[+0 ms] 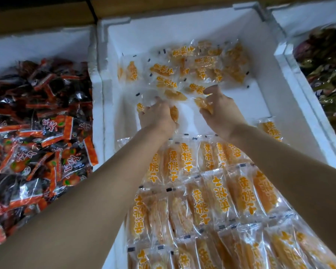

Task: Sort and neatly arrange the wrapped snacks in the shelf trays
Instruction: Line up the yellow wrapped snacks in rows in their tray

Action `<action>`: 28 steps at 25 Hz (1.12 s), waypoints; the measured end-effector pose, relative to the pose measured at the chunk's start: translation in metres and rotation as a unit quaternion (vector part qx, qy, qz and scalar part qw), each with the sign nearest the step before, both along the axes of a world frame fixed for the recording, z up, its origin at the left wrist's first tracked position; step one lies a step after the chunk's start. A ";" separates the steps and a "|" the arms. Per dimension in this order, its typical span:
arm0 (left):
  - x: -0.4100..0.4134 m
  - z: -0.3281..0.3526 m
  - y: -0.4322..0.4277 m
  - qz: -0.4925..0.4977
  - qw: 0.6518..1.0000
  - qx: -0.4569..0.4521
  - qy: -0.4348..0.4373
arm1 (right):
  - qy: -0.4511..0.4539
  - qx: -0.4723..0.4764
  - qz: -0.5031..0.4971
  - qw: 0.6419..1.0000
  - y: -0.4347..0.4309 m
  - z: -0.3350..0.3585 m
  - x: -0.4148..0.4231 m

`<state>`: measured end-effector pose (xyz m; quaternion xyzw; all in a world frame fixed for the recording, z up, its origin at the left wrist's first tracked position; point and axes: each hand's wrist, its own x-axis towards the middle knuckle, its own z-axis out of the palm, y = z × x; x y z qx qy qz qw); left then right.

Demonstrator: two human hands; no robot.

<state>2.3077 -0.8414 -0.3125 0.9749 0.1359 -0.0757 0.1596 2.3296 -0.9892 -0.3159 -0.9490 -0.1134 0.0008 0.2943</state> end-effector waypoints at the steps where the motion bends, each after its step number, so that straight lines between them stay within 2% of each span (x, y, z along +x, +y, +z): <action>1: 0.001 -0.001 0.000 0.003 1.000 -0.027 0.001 | -0.008 0.020 0.003 1.000 -0.003 0.002 -0.002; 3: 0.003 -0.002 0.002 0.016 0.995 -0.085 -0.044 | -0.001 0.069 -0.011 0.998 -0.010 0.007 -0.004; 5: -0.001 0.003 0.004 0.041 0.984 -0.133 -0.116 | 0.067 0.177 -0.065 0.980 -0.015 0.016 -0.008; 6: -0.005 0.008 0.004 0.057 0.974 -0.156 -0.153 | 0.130 0.279 -0.097 0.946 -0.016 0.023 -0.012; 8: -0.019 0.021 0.002 0.086 0.945 -0.223 -0.224 | 0.259 0.491 -0.126 0.822 -0.020 0.038 -0.022; 9: -0.029 0.027 -0.002 0.095 0.930 -0.258 -0.243 | 0.298 0.552 -0.116 0.770 -0.022 0.045 -0.031; 10: -0.039 0.031 -0.008 0.096 0.920 -0.290 -0.245 | 0.320 0.578 -0.099 0.744 -0.025 0.049 -0.041; 11: -0.048 0.034 -0.013 0.089 0.915 -0.319 -0.232 | 0.327 0.578 -0.077 0.744 -0.027 0.051 -0.050; 12: -0.056 0.033 -0.018 0.079 0.912 -0.343 -0.211 | 0.326 0.559 -0.059 0.760 -0.028 0.052 -0.058; 14: -0.066 0.032 -0.024 0.064 0.908 -0.378 -0.167 | 0.315 0.490 -0.036 0.812 -0.030 0.051 -0.072; 17: -0.078 0.037 -0.028 0.082 0.883 -0.446 -0.118 | 0.293 0.394 -0.015 0.871 -0.032 0.047 -0.084; 21: -0.095 0.045 -0.031 0.094 0.842 -0.517 -0.118 | 0.265 0.344 0.007 0.901 -0.035 0.053 -0.099; 24: -0.100 0.049 -0.031 0.096 0.841 -0.517 -0.124 | 0.224 0.239 0.033 0.944 -0.046 0.060 -0.102; 26: -0.102 0.049 -0.030 0.113 0.849 -0.500 -0.128 | 0.232 0.243 0.028 0.941 -0.053 0.062 -0.101; 27: -0.104 0.051 -0.029 0.123 0.847 -0.501 -0.132 | 0.250 0.297 0.004 0.922 -0.057 0.062 -0.100; 28: -0.106 0.052 -0.029 0.126 0.844 -0.504 -0.134 | 0.275 0.374 -0.027 0.885 -0.059 0.062 -0.099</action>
